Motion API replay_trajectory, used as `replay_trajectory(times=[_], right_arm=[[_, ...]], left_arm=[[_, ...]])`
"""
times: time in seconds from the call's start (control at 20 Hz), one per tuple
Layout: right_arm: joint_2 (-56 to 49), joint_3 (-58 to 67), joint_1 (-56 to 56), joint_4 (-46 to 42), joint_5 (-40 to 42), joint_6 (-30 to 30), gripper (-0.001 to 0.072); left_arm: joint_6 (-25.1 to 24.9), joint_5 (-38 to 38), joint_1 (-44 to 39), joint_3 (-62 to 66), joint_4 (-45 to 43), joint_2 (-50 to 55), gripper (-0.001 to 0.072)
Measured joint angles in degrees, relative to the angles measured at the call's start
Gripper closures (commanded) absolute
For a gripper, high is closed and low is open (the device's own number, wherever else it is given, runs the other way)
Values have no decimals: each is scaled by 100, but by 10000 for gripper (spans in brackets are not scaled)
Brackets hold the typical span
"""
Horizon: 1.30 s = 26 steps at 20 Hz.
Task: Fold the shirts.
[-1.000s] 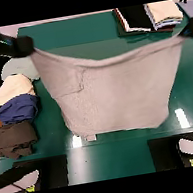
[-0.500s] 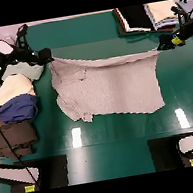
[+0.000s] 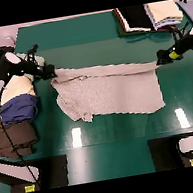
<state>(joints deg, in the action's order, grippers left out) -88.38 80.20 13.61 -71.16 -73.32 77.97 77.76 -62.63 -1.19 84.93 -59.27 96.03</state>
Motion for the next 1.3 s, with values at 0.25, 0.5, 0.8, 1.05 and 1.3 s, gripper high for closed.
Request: replay_trajectory(times=[0.25, 0.5, 0.8, 1.05, 1.3], right_arm=[[138, -382, 83, 267, 177, -7, 326], [780, -479, 343, 621, -116, -50, 327], [1814, -1250, 249, 815, -118, -105, 328], [2074, -1515, -48, 852, -35, -114, 329], [2127, -1567, -195, 857, -28, -114, 329]], left_arm=[[17, -299, 166, -175, 7, -2, 213], [197, -922, 389, -623, -479, -815, 213], [313, -507, 435, -2802, -361, -2103, 213], [76, 297, 72, -4019, 304, -2387, 213], [149, 876, -476, -4334, 485, -2444, 687]])
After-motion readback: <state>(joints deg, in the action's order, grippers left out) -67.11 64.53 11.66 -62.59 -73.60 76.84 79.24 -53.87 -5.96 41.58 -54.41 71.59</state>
